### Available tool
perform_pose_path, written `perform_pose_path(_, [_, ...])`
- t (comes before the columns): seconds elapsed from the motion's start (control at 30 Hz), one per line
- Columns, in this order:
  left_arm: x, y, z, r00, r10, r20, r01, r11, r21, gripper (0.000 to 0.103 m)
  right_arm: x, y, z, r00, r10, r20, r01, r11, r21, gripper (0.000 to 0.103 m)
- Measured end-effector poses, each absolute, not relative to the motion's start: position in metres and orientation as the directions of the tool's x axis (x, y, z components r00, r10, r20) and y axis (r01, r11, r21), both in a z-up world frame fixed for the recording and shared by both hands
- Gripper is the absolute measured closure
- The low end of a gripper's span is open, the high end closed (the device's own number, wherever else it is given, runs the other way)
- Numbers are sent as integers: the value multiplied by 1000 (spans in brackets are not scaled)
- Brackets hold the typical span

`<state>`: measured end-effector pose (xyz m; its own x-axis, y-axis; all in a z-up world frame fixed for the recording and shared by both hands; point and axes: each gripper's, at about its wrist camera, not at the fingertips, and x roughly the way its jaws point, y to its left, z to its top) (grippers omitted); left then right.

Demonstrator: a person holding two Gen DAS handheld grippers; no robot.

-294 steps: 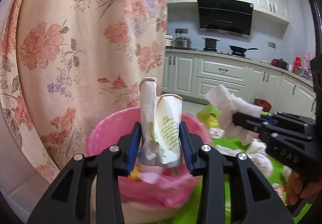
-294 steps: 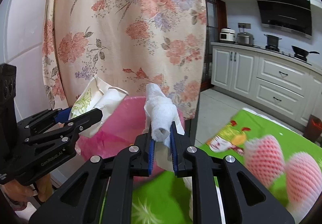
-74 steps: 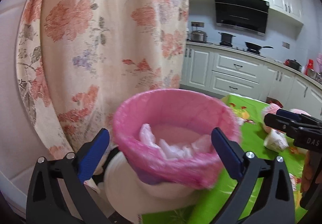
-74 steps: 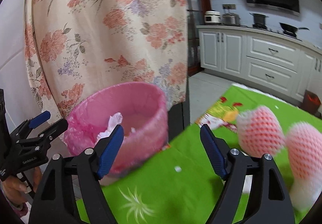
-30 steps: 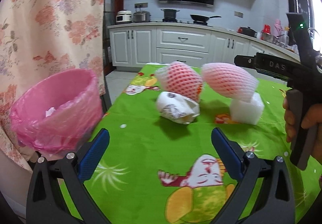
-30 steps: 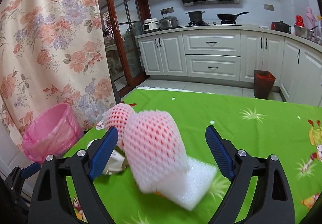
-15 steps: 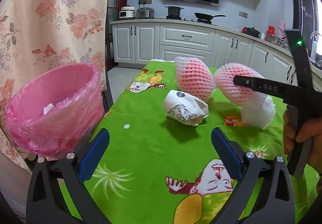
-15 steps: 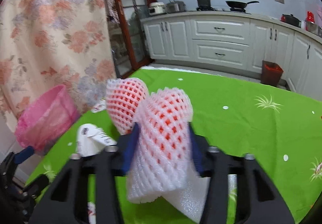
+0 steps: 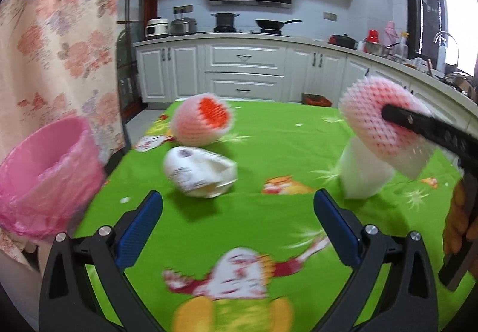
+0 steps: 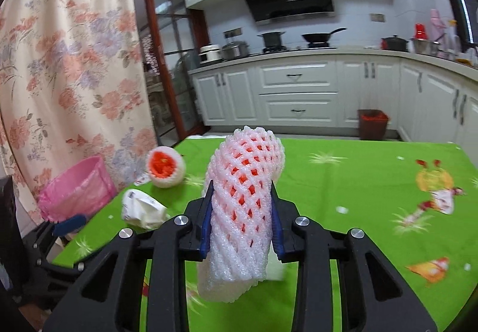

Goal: Collect trash
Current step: 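Grasp a pink foam net with the right tool while the left tool grasps a white foam block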

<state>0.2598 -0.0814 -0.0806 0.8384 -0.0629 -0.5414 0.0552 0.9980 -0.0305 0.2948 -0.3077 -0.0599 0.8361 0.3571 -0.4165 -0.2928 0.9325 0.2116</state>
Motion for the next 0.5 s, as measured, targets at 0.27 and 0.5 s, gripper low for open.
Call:
perform_pose_path(0.27, [279, -145, -84, 823, -107, -558, 107, 994, -32, 5, 273, -371, -66, 842, 379, -383, -254, 906, 339, 72])
perform_pose_path(0.5, [277, -180, -89, 817, -124, -563, 154, 988, 7, 5, 247, -410, -49, 878, 395, -272, -252, 863, 437, 72])
